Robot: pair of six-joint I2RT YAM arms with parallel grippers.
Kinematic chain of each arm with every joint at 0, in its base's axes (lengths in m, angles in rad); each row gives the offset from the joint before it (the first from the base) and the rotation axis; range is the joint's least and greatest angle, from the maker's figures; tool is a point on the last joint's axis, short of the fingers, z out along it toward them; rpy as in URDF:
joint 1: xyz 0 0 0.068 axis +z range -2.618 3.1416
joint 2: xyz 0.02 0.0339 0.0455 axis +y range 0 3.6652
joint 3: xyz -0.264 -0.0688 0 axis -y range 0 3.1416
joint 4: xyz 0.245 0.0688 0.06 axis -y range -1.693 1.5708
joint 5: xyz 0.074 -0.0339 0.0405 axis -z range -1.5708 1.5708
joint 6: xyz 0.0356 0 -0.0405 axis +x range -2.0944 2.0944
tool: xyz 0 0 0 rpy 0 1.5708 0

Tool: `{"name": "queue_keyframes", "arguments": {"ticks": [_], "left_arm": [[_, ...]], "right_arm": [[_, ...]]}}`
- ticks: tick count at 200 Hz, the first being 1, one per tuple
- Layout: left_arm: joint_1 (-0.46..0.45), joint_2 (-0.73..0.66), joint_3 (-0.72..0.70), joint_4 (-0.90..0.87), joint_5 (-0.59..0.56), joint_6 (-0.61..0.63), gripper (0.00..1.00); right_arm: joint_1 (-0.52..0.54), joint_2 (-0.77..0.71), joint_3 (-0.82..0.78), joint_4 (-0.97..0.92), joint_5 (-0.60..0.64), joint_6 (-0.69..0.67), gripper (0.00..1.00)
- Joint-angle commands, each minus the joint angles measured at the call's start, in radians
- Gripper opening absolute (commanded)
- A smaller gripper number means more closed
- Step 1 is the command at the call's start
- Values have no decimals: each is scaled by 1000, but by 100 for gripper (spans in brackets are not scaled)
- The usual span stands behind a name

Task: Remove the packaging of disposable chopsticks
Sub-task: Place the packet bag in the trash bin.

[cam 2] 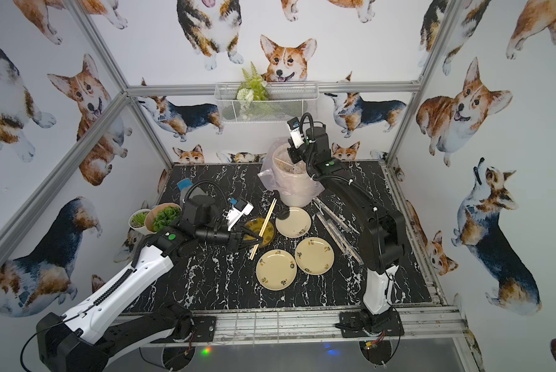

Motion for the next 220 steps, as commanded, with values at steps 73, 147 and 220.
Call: {"name": "queue_keyframes", "arguments": {"ticks": [73,147,220], "left_arm": [[3,32,16,-11,-1,33,0],[3,65,18,-12,11,35,0],[4,60,7,-6,0,30,0]], "right_arm": [[-1,-41,186,-633,-86,259,67],[-19,-56,218,-878,-56,306,57],[-87,-47,192,-967,-62,344,55]]}}
